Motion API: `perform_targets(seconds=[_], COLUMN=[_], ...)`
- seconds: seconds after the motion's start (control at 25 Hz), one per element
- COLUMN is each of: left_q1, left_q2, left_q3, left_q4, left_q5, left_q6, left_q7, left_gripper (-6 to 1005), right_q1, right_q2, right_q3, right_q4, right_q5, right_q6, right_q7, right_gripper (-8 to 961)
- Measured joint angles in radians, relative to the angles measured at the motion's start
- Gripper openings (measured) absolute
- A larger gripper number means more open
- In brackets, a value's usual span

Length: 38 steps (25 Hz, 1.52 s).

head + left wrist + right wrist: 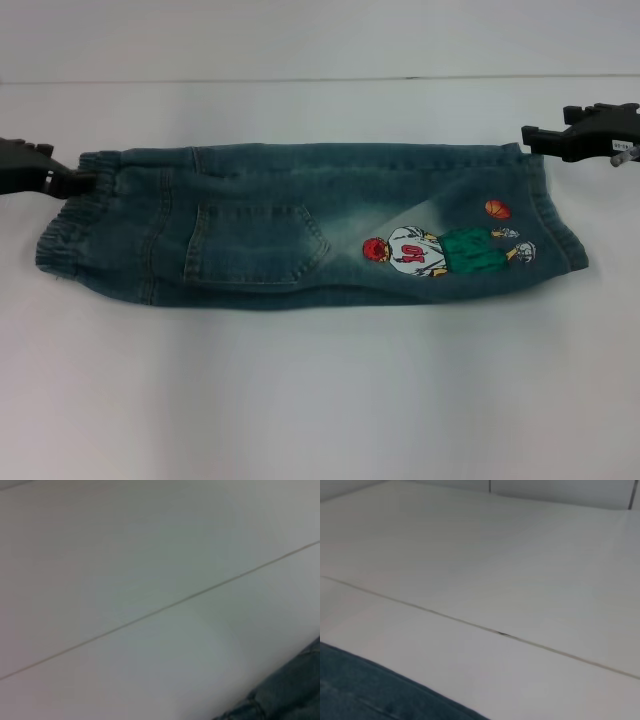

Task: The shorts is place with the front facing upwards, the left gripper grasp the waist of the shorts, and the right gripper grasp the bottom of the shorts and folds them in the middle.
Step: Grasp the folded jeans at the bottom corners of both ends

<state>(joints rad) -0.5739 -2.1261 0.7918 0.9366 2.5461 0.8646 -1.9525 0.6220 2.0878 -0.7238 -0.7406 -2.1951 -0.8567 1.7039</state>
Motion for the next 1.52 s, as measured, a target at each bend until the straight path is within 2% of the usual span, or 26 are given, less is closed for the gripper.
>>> perform_targets(seconds=[0.12, 0.2, 0.24, 0.28, 0.4, 0.56, 0.64, 0.76, 0.92, 1.2, 1.52], left_q1=[0.024, 0.060, 0.103, 0.103, 0.179, 0.236, 0.244, 0.250, 0.269, 0.265, 0.257], left_q2=[0.015, 0.010, 0.000, 0.000, -0.007, -0.008, -0.002, 0.006, 0.001, 0.007, 0.012], left_q3=[-0.015, -0.045, -0.073, -0.073, -0.126, -0.256, -0.316, -0.367, -0.372, -0.377, -0.375], left_q4=[0.013, 0.051, 0.089, 0.089, 0.117, 0.064, 0.003, -0.072, -0.094, -0.096, -0.098], left_q5=[-0.041, -0.110, -0.199, -0.199, -0.386, -0.581, -0.624, -0.628, -0.621, -0.521, -0.427], left_q6=[0.049, 0.101, 0.156, 0.156, 0.262, 0.447, 0.528, 0.574, 0.518, 0.388, 0.337], left_q7=[0.018, 0.076, 0.154, 0.154, 0.294, 0.488, 0.561, 0.610, 0.617, 0.639, 0.644], left_gripper=[628, 659, 674, 689, 720, 719, 719, 718, 717, 715, 710], right_q1=[-0.027, -0.062, -0.073, -0.092, -0.154, -0.246, -0.277, -0.300, -0.305, -0.296, -0.285], right_q2=[0.000, -0.001, -0.001, -0.001, -0.003, 0.001, 0.000, 0.000, 0.001, 0.001, 0.005], right_q3=[0.003, 0.005, 0.005, 0.007, 0.012, 0.025, 0.028, 0.040, 0.054, 0.076, 0.080], right_q4=[-0.010, -0.028, -0.032, -0.037, -0.041, -0.017, 0.030, 0.103, 0.193, 0.269, 0.293], right_q5=[0.056, 0.122, 0.145, 0.182, 0.307, 0.471, 0.534, 0.565, 0.568, 0.569, 0.570], right_q6=[-0.037, -0.086, -0.102, -0.129, -0.228, -0.362, -0.421, -0.479, -0.509, -0.515, -0.538], right_q7=[-0.032, -0.072, -0.085, -0.113, -0.220, -0.405, -0.510, -0.636, -0.753, -0.824, -0.842], right_gripper=[715, 714, 714, 713, 712, 710, 710, 709, 709, 710, 710])
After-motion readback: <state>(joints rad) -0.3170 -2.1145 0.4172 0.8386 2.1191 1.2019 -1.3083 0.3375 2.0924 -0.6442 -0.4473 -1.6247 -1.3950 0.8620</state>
